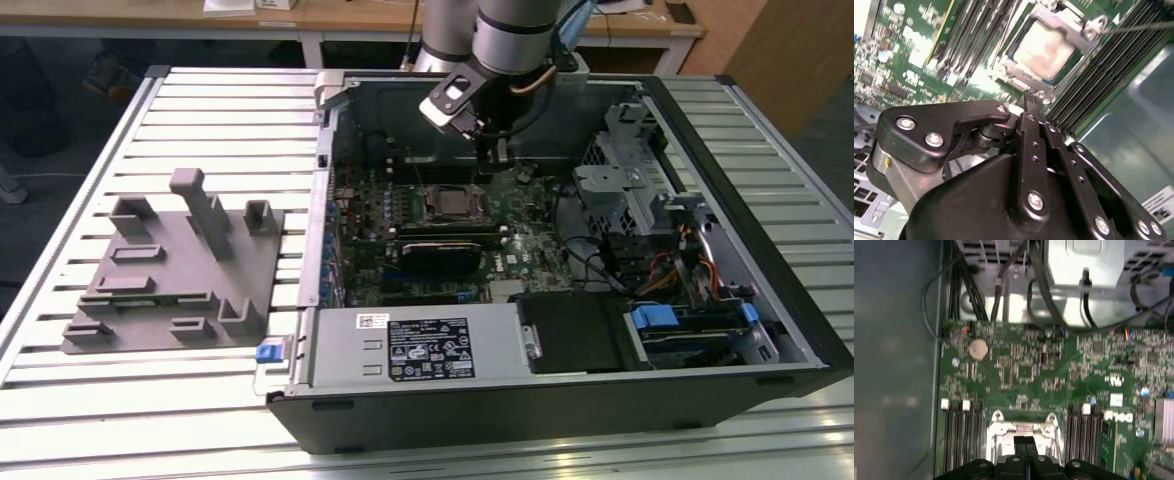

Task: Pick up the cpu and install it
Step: 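Close the cpu cover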

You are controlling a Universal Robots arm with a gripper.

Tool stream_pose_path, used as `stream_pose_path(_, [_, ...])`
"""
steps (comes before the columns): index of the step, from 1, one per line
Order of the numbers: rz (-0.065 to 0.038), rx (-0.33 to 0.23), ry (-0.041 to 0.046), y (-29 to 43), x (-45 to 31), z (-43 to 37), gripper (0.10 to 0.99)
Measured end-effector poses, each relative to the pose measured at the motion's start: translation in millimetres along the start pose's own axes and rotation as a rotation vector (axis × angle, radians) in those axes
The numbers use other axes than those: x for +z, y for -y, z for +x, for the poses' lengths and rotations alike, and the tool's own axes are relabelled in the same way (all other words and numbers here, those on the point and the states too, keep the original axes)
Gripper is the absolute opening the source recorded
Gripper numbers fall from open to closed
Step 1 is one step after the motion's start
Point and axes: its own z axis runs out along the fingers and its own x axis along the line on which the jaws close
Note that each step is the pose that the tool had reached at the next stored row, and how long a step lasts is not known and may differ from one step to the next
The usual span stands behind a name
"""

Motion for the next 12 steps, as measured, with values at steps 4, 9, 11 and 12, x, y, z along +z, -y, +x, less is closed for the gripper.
stream_pose_path(4, [0.0,0.0,0.0001,14.2,1.8,0.4,0.106])
stream_pose_path(9, [0.0,0.0,0.0,25.6,5.0,0.7,0.106])
stream_pose_path(11, [0.0,0.0,0.0,30.4,6.8,0.8,0.106])
stream_pose_path(12, [0.0,-0.001,0.0,33.0,7.7,0.9,0.106])
